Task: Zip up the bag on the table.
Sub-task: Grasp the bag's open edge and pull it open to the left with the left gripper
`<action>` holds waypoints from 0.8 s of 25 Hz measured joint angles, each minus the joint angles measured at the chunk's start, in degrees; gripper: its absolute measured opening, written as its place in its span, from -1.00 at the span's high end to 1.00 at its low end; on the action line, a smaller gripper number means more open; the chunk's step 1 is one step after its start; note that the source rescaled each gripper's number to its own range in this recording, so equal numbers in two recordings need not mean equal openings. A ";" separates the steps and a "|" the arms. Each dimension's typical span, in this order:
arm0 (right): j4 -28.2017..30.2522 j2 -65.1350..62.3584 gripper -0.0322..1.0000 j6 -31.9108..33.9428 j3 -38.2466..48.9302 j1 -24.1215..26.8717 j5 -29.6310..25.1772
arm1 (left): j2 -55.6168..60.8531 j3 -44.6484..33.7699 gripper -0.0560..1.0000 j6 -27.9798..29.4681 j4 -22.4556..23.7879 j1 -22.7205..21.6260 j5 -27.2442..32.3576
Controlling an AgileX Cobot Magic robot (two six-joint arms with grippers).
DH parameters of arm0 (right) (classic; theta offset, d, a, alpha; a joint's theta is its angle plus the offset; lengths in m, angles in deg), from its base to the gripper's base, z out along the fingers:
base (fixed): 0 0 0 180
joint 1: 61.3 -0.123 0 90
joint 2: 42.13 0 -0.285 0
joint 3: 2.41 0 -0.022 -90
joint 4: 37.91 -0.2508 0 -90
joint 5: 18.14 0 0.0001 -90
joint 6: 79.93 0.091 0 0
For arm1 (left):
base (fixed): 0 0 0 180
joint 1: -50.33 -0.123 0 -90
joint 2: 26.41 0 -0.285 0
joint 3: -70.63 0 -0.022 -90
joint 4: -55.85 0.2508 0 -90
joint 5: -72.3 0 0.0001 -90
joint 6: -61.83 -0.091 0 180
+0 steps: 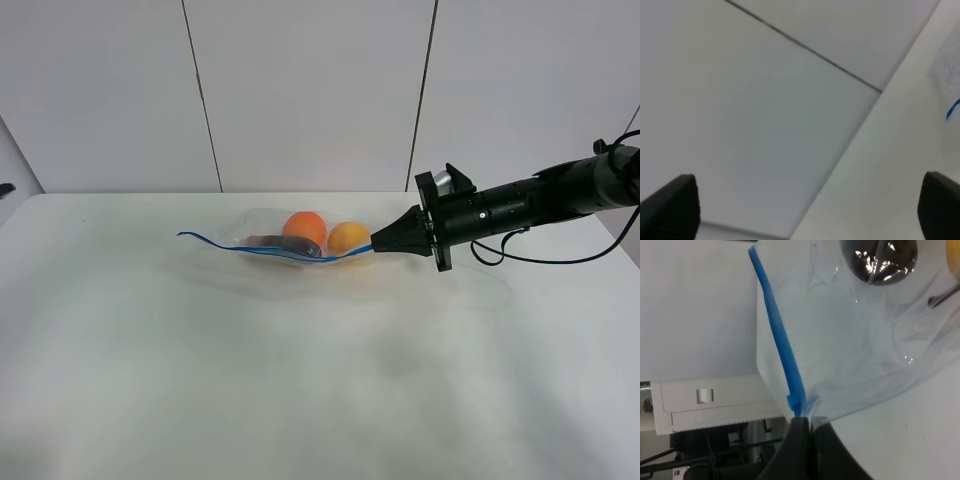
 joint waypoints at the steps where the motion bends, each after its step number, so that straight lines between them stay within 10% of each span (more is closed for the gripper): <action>1: 0.00 0.00 0.93 0.00 0.00 0.00 0.00 | -1.99 0.00 -1.00 -3.01 -2.53 0.00 -0.23; 10: 0.00 0.00 0.93 0.00 0.00 0.00 0.00 | -15.08 0.00 -1.00 -26.54 -24.23 13.36 -1.09; 20: 0.00 0.00 0.93 0.00 0.00 0.00 0.00 | -27.69 0.36 -1.00 -37.19 -34.66 32.91 -8.72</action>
